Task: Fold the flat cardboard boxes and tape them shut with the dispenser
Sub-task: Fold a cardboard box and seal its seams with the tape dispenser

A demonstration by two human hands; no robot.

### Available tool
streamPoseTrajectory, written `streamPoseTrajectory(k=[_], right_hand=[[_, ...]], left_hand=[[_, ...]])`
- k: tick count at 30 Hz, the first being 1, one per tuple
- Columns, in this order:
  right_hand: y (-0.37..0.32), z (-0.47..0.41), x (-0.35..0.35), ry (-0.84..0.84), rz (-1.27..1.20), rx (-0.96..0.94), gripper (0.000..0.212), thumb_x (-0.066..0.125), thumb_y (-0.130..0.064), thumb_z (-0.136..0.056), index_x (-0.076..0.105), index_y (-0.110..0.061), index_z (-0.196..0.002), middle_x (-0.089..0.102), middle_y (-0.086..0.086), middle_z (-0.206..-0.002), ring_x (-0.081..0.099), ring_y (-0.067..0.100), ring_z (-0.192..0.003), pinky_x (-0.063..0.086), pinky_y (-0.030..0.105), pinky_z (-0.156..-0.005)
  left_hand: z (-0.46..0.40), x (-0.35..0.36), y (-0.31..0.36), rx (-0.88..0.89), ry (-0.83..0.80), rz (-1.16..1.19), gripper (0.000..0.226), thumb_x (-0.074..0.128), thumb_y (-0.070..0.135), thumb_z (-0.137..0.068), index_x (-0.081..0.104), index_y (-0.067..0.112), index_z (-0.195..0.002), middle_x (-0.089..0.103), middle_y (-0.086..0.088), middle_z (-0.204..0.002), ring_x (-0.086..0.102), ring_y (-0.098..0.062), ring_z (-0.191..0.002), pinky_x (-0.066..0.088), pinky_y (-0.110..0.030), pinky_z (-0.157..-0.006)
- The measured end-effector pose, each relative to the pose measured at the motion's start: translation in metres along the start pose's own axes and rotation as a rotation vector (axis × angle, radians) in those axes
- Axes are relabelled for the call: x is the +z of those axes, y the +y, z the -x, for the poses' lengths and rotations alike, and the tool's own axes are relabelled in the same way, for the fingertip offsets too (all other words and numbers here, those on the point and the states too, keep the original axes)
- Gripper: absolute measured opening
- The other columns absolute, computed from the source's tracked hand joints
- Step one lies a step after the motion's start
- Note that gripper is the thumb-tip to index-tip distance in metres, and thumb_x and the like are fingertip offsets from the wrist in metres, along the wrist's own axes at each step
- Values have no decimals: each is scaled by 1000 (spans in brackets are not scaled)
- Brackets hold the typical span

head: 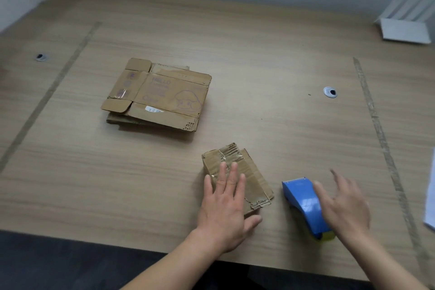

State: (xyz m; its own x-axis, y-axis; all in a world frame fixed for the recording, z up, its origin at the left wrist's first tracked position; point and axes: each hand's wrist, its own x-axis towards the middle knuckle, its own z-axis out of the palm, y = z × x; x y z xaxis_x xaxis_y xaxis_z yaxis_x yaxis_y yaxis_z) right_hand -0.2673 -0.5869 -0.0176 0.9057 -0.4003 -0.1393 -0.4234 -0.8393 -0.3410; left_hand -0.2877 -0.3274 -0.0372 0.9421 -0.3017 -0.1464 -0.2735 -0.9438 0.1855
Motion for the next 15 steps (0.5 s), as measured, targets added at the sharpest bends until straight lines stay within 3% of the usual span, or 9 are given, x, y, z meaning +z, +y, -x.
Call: streamPoseTrajectory(k=[2, 4, 5, 6, 8, 10, 15], right_hand=[[-36, 18, 8, 61, -36, -457, 65, 47, -53, -90, 59, -11, -140, 59, 13, -140, 51, 31, -130, 44, 48, -106], [-75, 28, 27, -64, 25, -819, 66, 43, -52, -94, 52, -14, -146, 48, 9, -154, 42, 27, -143, 39, 45, -113], [-95, 28, 34, -167, 82, -901, 69, 36, -56, -96, 45, -15, -151, 38, 6, -161, 33, 26, -150, 35, 45, -116], [-115, 24, 39, -272, 129, -920, 77, 24, -62, -96, 36, -17, -156, 25, 3, -167, 22, 23, -155, 29, 45, -120], [-141, 8, 45, -429, 230, -880, 94, 0, -75, -87, 18, -20, -162, 5, -3, -170, 1, 19, -158, 17, 42, -124], [-149, -6, 52, -476, 319, -908, 98, -6, -75, -82, 13, -23, -162, -1, -5, -171, -5, 18, -157, 15, 42, -123], [-136, -13, 57, -518, 348, -935, 115, -24, -85, -71, 13, -26, -162, -5, -9, -169, -9, 16, -157, 13, 40, -122]], left_hand=[[-2, 4, -9, 27, -121, -60, 106, 35, 76, -87, -11, 7, -153, -29, -17, -158, -36, -36, -142, -12, -58, -116], [-6, 8, -9, 56, -138, -67, 102, 40, 66, -93, -25, 11, -148, -38, -16, -154, -48, -34, -133, -19, -53, -115], [-8, 11, -8, 67, -125, -62, 97, 42, 57, -96, -29, 14, -147, -36, -16, -155, -49, -35, -132, -17, -52, -117], [-10, 16, -8, 79, -88, -61, 94, 46, 49, -97, -24, 14, -150, -28, -19, -158, -43, -38, -137, -11, -52, -119], [-11, 23, -9, 89, -20, -48, 86, 62, 41, -88, 19, 8, -156, 18, -28, -159, 0, -46, -148, 10, -54, -122], [-10, 30, -11, 122, 38, -23, 76, 73, 41, -77, 53, 4, -140, 52, -26, -139, 32, -45, -138, 22, -52, -116], [-4, 41, -15, 132, 183, 66, 68, 81, 33, -70, 63, 1, -128, 61, -20, -129, 49, -42, -131, 30, -48, -116]])
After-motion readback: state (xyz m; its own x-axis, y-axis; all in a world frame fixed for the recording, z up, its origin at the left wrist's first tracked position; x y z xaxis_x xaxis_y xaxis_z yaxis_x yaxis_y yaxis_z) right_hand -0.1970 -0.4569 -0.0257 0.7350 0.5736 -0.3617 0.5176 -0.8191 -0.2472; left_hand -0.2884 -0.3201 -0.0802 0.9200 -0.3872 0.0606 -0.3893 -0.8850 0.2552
